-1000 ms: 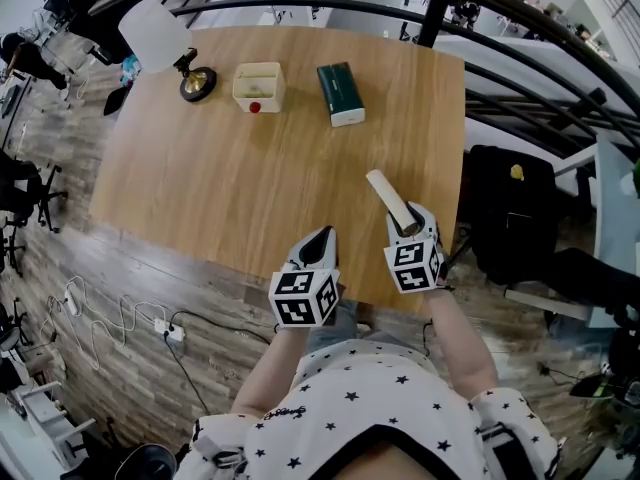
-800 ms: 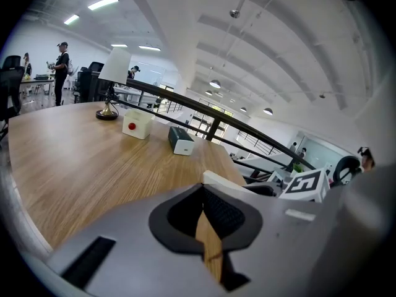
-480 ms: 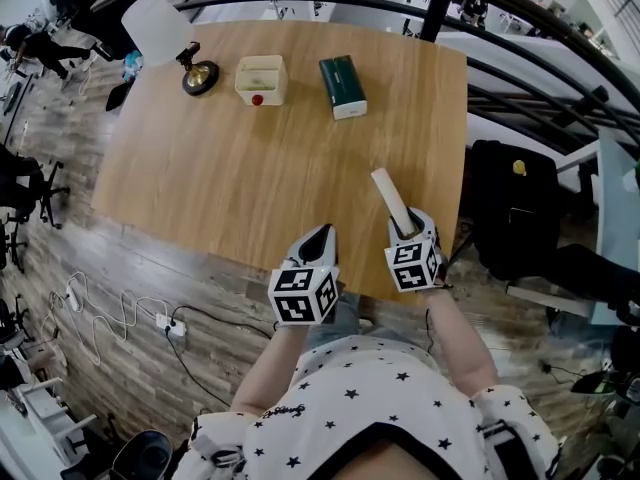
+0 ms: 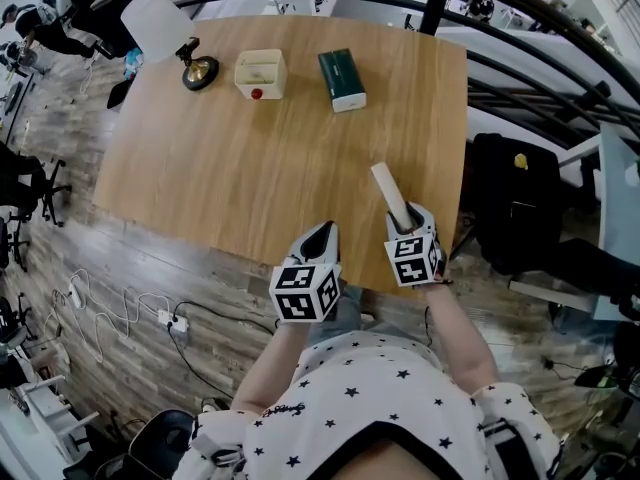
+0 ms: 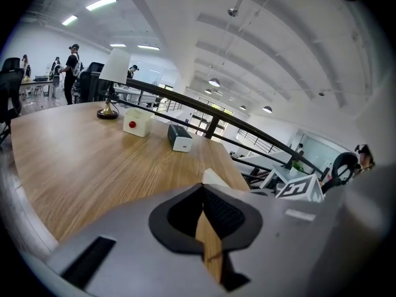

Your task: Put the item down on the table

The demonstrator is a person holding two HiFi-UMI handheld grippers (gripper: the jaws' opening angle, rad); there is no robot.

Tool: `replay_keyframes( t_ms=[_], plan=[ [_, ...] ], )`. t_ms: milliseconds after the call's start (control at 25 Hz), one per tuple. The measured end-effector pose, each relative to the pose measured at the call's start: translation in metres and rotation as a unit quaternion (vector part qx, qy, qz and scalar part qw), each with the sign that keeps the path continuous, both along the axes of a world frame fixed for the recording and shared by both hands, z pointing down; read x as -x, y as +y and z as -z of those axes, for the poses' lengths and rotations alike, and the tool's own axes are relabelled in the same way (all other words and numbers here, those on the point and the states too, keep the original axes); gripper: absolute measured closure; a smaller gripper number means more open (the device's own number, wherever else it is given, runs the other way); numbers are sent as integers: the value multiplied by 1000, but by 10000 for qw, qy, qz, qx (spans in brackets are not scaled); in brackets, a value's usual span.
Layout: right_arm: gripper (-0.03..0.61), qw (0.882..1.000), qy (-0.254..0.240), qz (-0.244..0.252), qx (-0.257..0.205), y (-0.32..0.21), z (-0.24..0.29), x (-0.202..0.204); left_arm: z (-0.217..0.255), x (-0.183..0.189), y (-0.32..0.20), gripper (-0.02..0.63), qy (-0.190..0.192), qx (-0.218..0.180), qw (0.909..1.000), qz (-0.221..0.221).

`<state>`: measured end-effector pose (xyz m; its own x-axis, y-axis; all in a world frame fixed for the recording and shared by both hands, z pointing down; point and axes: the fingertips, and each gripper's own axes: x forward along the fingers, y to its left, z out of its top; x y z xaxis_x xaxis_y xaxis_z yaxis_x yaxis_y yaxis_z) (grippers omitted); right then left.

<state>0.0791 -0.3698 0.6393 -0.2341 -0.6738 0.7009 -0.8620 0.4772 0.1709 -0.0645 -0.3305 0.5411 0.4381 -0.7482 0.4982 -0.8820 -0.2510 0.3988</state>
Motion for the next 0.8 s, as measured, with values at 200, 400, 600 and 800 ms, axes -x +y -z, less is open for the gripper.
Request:
replay_keyframes(
  t_ms=[200, 400, 600, 800],
  plan=[
    [391, 9999, -57, 102, 3, 8, 2, 9, 1, -1, 5, 603, -1, -9, 10000, 4],
    [377, 9997, -65, 236, -40, 16, 2, 17, -1, -1, 12, 603, -1, 16, 10000, 32],
    [367, 9994, -78, 344, -35, 24, 3, 25, -2, -2, 18, 603, 19, 42, 10000, 46],
    [362, 9988, -129, 470, 43, 32, -3, 32, -5, -4, 23, 603, 32, 31, 10000, 53]
  ],
)
